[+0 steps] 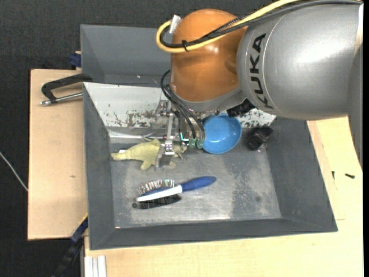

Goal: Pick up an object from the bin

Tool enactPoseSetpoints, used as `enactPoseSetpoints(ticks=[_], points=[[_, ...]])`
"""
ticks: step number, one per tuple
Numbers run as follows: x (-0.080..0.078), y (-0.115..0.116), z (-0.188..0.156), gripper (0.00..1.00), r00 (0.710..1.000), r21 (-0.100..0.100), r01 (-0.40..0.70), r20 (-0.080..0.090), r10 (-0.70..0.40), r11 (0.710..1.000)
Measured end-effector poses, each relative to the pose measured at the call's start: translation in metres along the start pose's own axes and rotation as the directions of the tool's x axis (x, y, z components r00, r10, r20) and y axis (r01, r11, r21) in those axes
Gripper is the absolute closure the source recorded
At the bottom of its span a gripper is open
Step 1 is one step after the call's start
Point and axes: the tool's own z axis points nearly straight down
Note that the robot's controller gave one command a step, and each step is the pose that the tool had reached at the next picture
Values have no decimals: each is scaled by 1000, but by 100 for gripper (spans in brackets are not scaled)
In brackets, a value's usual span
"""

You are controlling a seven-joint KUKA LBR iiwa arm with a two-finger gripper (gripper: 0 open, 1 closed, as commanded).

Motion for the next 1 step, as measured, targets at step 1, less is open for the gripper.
enactPoseSetpoints(ticks=[1], points=[[-6,-27,138,0,990,-15,-140,26,141,990]])
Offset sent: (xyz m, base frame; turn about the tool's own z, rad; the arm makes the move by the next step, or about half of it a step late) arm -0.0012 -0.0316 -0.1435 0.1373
